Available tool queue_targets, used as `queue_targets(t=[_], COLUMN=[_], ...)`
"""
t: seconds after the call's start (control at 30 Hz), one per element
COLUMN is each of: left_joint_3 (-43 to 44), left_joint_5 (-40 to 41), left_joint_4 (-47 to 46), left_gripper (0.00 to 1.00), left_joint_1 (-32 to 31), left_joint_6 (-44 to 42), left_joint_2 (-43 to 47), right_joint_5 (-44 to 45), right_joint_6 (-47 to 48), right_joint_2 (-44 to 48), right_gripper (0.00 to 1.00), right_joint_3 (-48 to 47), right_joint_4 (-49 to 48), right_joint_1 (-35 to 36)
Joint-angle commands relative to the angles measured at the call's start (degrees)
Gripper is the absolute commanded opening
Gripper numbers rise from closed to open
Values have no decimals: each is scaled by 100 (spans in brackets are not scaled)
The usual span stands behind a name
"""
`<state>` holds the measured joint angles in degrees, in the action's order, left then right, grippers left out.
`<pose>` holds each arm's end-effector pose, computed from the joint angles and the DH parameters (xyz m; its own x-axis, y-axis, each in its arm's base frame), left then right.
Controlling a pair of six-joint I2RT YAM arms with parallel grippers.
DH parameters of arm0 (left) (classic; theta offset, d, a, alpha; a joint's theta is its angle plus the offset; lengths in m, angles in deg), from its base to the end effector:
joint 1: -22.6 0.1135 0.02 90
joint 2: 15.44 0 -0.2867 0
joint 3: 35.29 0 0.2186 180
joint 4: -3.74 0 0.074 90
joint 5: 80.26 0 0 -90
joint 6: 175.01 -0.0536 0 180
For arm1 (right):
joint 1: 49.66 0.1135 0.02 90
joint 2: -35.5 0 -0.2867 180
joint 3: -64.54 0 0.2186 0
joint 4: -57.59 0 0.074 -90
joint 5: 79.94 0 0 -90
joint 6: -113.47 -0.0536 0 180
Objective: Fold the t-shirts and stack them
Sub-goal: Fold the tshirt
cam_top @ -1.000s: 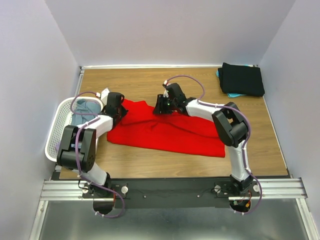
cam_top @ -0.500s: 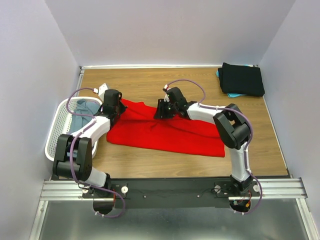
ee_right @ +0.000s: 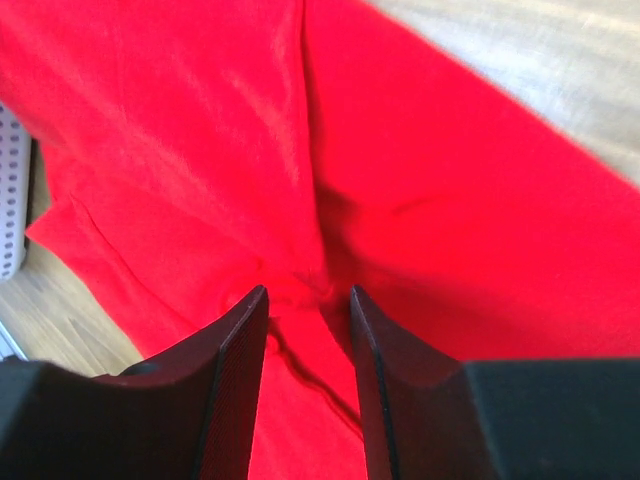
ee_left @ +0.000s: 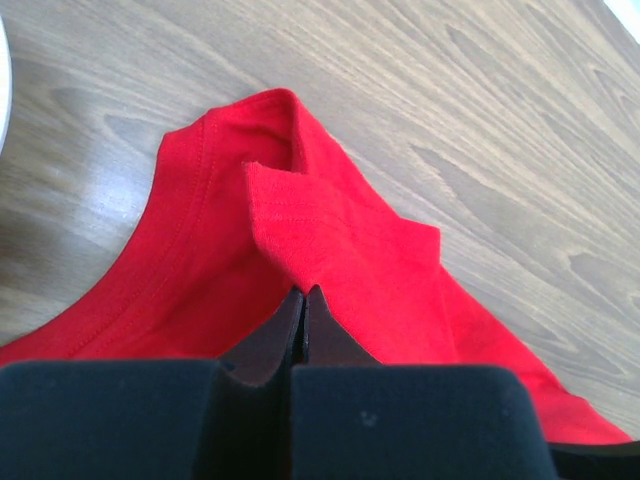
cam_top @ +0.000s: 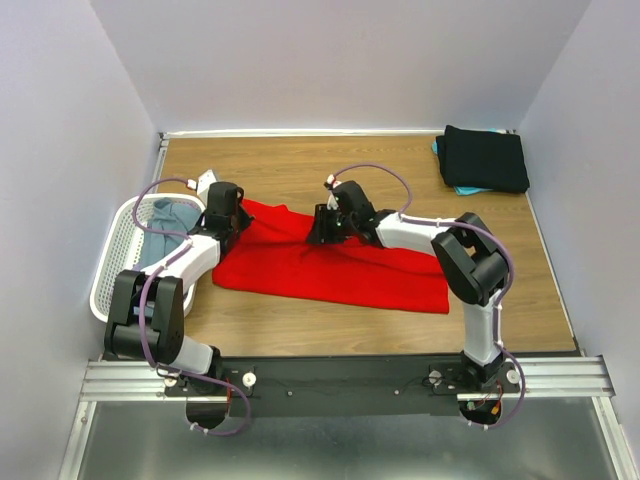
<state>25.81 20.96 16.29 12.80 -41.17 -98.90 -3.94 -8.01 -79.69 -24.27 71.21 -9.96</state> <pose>0.2908 -0.0396 0.2427 -0.4135 -0.6180 -0.6686 -0.3836 0.7842 -0.4877 0.3259 0.2875 0.1948 -0.8199 -0.0221 -0.5721 -0.3919 0.7501 0.5326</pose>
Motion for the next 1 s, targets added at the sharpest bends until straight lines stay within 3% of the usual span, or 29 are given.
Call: queue_targets(t=[0.0,0.2,0.4,0.97], left_joint_3=[-148,-280,-377,-271], left_joint_5=[-59,-182,-173,-68], left_joint_4=[-110,-242,-251,109], left_gripper=[2,15,17,14], left_joint_1=[40,40,40,40], left_joint_6=[-103,-121,-86,90], left_joint_2=[181,172,163,453], right_joint_5=[55,99,134,196], right_joint_6=[-68,-130,-139,-121], right_joint_2=[199,191,217,261], right_gripper=[43,28,15,9], right_joint_3=[178,371,520,679], right_joint_4=[-156,-244,-358,-499], right_joint_1=[117,143,161,161])
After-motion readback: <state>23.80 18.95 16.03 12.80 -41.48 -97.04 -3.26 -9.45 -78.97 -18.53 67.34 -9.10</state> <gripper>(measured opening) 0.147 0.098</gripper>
